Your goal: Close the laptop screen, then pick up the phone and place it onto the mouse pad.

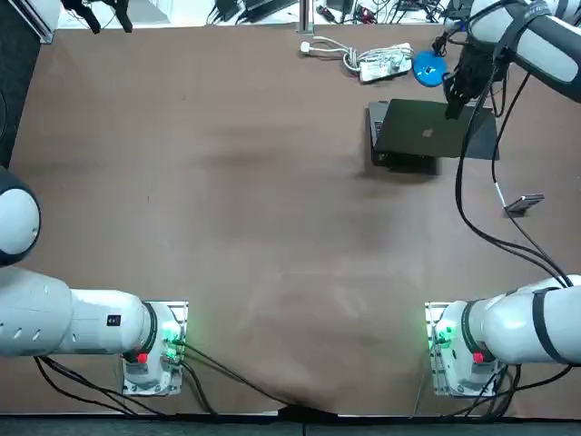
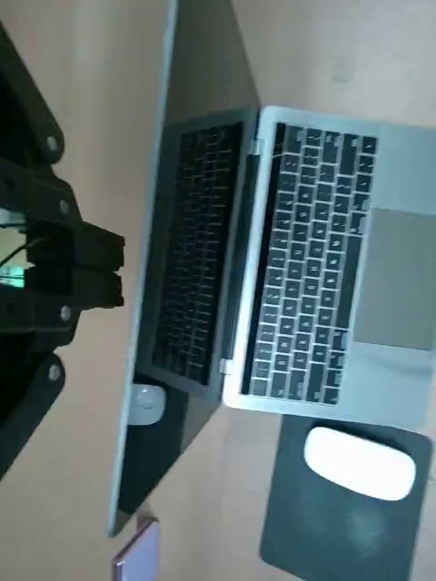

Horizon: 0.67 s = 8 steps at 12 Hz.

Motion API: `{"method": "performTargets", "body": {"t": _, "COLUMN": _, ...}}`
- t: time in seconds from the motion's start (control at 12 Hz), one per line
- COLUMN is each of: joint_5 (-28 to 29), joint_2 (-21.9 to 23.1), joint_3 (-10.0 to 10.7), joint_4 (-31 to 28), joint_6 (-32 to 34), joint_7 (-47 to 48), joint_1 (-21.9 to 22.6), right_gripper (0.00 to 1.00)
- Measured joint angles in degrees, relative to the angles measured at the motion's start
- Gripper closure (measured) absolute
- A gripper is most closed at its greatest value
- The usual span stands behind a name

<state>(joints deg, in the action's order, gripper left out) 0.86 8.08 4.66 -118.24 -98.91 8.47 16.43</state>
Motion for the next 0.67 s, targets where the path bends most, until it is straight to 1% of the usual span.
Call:
{"method": "performTargets", "body": {"t": 0.33, "joint_5": 0.0, "joint_2": -0.9, "joint_3": 0.0, "joint_4": -0.1, "joint_6": -3.8, "joint_7": -0.3, "joint_1": 0.0, "right_gripper": 0.98}}
{"method": "performTargets", "body": {"t": 0.58, "joint_5": 0.0, "joint_2": -2.8, "joint_3": 0.1, "joint_4": -0.2, "joint_6": -6.7, "joint_7": -0.4, "joint_1": 0.0, "right_gripper": 0.98}}
{"method": "performTargets", "body": {"t": 0.67, "joint_5": -0.1, "joint_2": -4.3, "joint_3": 0.1, "joint_4": -0.2, "joint_6": -8.4, "joint_7": -0.4, "joint_1": 0.0, "right_gripper": 0.98}}
